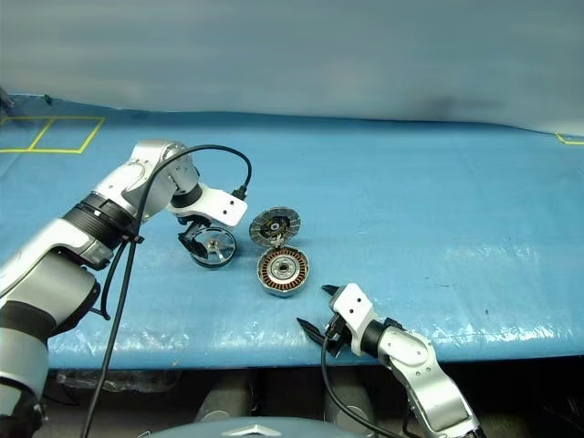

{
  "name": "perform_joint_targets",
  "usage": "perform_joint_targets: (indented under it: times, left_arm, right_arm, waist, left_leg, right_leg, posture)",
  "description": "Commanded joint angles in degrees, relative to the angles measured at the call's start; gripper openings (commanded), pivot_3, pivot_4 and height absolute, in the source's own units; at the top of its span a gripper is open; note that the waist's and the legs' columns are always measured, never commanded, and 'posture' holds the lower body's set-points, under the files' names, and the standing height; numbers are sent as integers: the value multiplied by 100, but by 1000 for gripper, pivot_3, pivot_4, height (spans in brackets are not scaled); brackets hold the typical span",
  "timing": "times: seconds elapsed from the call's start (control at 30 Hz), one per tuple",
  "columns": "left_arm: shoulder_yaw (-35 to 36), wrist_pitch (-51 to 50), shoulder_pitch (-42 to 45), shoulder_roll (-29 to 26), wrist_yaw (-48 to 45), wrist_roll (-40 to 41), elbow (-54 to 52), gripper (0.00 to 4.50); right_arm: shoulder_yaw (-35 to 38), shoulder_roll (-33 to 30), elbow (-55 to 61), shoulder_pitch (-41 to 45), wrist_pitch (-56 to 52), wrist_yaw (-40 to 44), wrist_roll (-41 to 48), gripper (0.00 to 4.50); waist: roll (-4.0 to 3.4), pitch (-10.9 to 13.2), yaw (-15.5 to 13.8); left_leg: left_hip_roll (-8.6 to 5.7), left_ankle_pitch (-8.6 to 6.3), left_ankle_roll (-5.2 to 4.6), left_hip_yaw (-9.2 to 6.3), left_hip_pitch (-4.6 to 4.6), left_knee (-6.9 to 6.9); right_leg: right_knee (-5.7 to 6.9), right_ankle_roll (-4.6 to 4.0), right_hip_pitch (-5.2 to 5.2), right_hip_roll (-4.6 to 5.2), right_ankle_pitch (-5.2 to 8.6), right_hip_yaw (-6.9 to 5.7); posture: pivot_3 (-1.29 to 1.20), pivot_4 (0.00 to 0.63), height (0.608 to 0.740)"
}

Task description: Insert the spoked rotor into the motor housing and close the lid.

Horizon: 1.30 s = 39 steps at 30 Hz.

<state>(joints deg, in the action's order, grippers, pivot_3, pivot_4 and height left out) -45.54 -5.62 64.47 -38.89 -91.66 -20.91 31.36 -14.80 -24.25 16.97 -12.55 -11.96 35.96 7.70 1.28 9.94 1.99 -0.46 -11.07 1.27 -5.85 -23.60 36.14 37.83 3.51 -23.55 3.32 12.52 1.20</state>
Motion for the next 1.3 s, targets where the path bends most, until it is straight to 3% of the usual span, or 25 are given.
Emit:
perform_joint_targets:
  times: [0.03, 0.77, 0.9, 1.3]
  left_arm:
    - [158, 252, 106, -39, -57, -219, -201, 4476]
    - [209, 1119, -235, 52, 98, -914, -371, 4476]
    - [225, 1135, -245, 105, 172, -931, -363, 3592]
    - [190, 1119, -293, 143, 183, -1124, -383, 3592]
  right_arm:
    - [-19, -29, 73, -73, -101, -1, -2, 4500]
    - [-32, 42, 50, -42, -112, -44, -23, 4500]
    - [-22, 42, 57, -51, -108, -59, -23, 4500]
    - [-18, 24, 65, -66, -105, -65, -24, 4500]
  waist:
    - [0, 0, 0]
    - [0, 0, 1]
    - [0, 0, 1]
    - [0, 0, 2]
  left_leg:
    - [0, 0, 0, 0, 0, 0]
    - [0, 0, 0, -1, 2, 2]
    - [0, 0, 0, -1, 2, 2]
    - [0, 0, -1, -1, 2, 4]
  right_leg:
    - [0, 0, 0, 0, 0, 0]
    - [1, 1, 2, 0, -1, 0]
    - [1, 1, 3, 0, -1, 0]
    - [1, 3, 4, 0, -2, 0]
  posture:
    - [0, 150, 740]
    - [0, 150, 740]
    - [0, 150, 740]
    - [0, 150, 740]
